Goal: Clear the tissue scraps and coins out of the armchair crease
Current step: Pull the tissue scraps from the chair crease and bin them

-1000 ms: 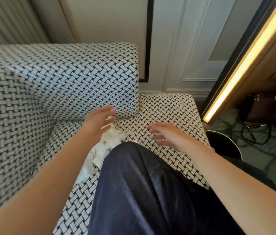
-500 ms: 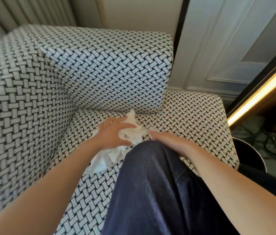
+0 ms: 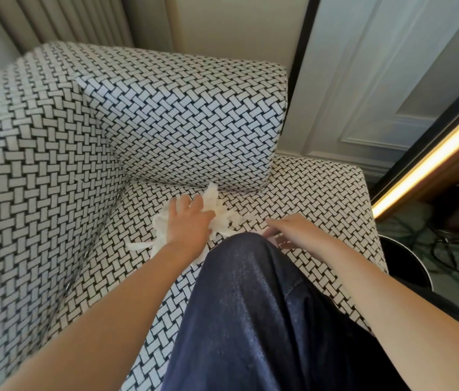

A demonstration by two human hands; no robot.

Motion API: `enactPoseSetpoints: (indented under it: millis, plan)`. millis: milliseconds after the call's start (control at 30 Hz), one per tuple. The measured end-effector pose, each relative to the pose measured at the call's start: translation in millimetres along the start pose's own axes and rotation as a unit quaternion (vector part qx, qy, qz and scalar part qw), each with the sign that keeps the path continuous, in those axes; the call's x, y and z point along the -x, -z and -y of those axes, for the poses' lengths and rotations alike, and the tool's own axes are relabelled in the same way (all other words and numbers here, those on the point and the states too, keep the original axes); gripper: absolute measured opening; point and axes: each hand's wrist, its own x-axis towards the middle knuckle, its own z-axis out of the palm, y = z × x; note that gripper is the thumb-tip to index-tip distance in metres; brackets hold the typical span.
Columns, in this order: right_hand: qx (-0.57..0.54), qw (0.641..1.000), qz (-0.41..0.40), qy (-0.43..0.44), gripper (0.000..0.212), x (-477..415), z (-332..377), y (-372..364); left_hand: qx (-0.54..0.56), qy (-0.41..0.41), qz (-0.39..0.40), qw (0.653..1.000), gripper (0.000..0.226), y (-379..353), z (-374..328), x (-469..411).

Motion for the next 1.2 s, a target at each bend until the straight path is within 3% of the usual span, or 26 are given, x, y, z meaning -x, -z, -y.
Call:
enactPoseSetpoints:
  millis: [233,367,500,600,667,1000,1200]
  plan:
    - [0.020,0.996,-0.081,0.008,0.032,16,-5,17,0.069,0.092,0.015,0.993,0.027,23,-3,0]
    - [-0.001,0.993,-0.118,0.016,0.024,26,-6,26,0.128,0.128,-0.021,0.983,0.023,44,-3,-3]
    - [-0.045,0.989,-0.140,0.024,0.020,39,-10,35,0.176,0.104,-0.070,0.976,0.010,67,-8,-5]
    - [-0.051,0.986,-0.155,0.038,0.012,47,-13,41,0.226,0.099,-0.077,0.966,0.029,79,-16,-8]
    - [-0.067,0.983,-0.164,0.045,0.014,51,-19,48,0.260,0.090,-0.084,0.958,0.030,87,-26,-11]
    - [-0.102,0.955,-0.264,0.086,0.022,84,-59,94,0.445,0.036,-0.041,0.894,0.029,115,-104,-18]
    - [-0.150,0.932,-0.319,0.086,0.021,102,-97,127,0.495,0.006,-0.008,0.869,0.021,116,-164,-22]
